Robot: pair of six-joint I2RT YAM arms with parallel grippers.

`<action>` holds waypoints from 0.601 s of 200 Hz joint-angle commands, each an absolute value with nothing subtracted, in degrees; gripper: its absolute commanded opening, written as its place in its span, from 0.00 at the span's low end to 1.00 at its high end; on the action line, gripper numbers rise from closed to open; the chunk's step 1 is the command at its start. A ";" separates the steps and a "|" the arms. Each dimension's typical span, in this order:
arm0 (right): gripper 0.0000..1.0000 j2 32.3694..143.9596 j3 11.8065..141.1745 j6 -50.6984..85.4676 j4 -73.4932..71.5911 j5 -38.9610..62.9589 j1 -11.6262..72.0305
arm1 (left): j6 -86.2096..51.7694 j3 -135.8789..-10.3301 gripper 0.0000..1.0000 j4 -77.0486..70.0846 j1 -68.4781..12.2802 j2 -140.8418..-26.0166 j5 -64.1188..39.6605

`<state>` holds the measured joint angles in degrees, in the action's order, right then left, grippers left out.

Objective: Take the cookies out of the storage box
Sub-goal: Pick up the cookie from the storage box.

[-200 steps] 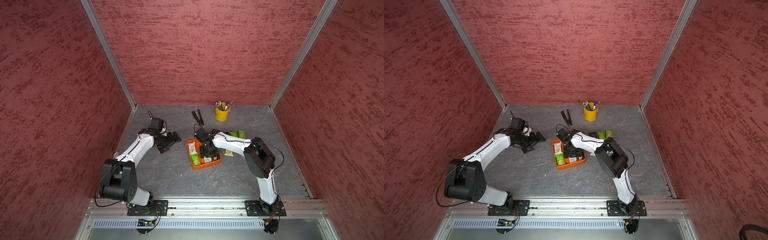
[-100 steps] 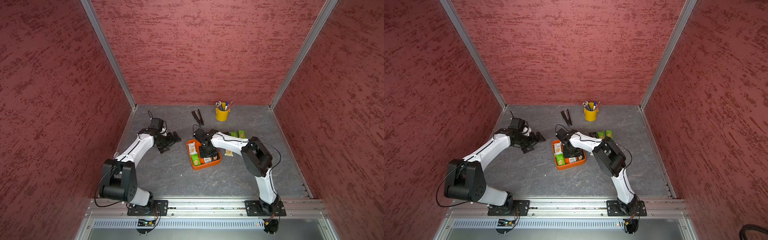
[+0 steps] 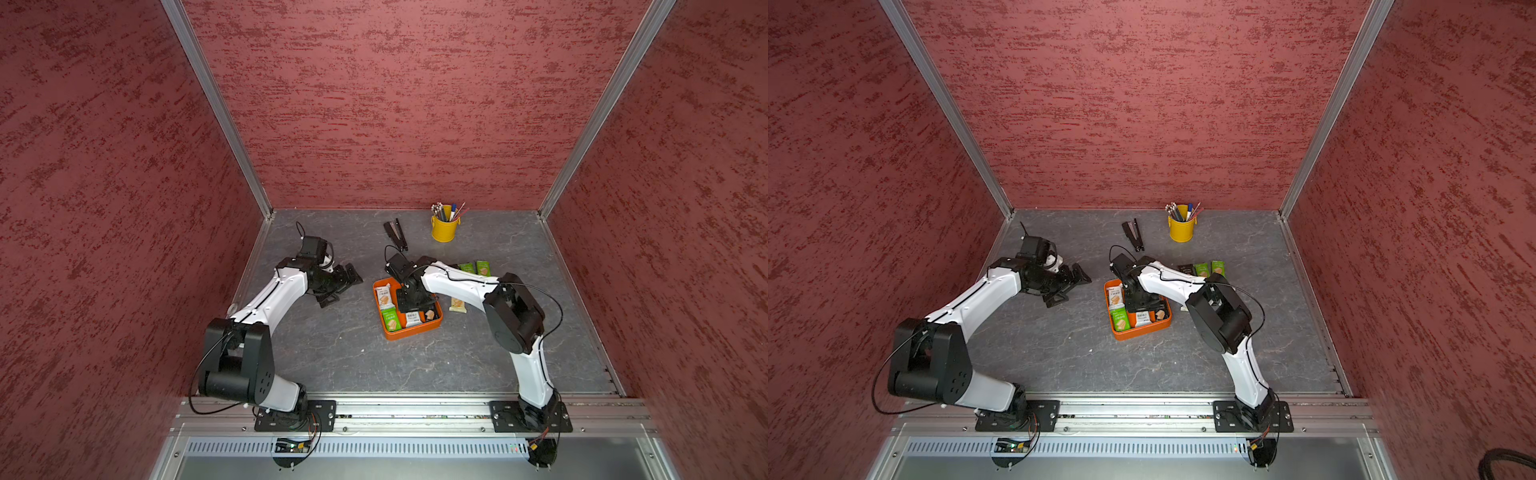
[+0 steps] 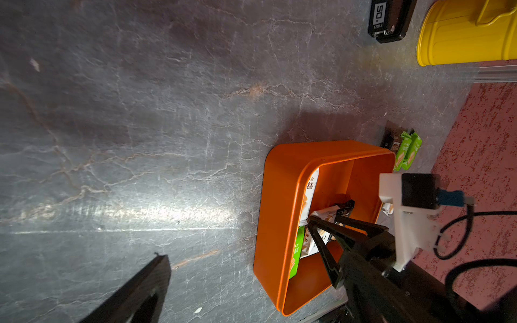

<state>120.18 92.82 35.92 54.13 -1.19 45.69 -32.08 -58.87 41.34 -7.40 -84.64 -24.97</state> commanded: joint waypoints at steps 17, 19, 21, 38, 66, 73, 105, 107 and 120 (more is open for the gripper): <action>0.40 116.53 98.18 32.79 58.20 -4.04 45.19 | -31.69 -58.99 1.00 41.26 -7.29 -84.01 -23.78; 0.40 116.47 98.33 32.72 58.36 -4.11 45.13 | -31.79 -59.05 1.00 41.25 -7.29 -84.00 -23.74; 0.40 116.42 98.52 32.64 58.49 -4.13 45.10 | -31.85 -58.99 1.00 41.23 -7.36 -83.97 -23.69; 0.40 115.30 98.96 31.82 59.22 -4.26 44.26 | -32.97 -59.09 1.00 40.71 -7.82 -83.98 -23.21; 0.40 112.40 97.99 30.74 60.09 -4.27 42.26 | -35.34 -59.44 1.00 39.57 -10.52 -84.13 -21.86; 0.40 111.54 97.47 30.38 60.28 -4.25 41.61 | -36.08 -59.66 1.00 39.22 -11.61 -84.34 -21.27; 0.40 106.84 93.78 28.44 61.15 -4.15 38.27 | -39.28 -60.94 1.00 37.53 -16.69 -86.06 -18.76; 0.40 106.60 93.58 28.27 61.17 -4.11 38.06 | -39.46 -60.98 1.00 37.38 -17.00 -86.18 -18.71; 0.40 104.36 91.10 27.54 61.57 -4.38 36.45 | -40.90 -61.53 1.00 36.62 -18.87 -87.05 -17.84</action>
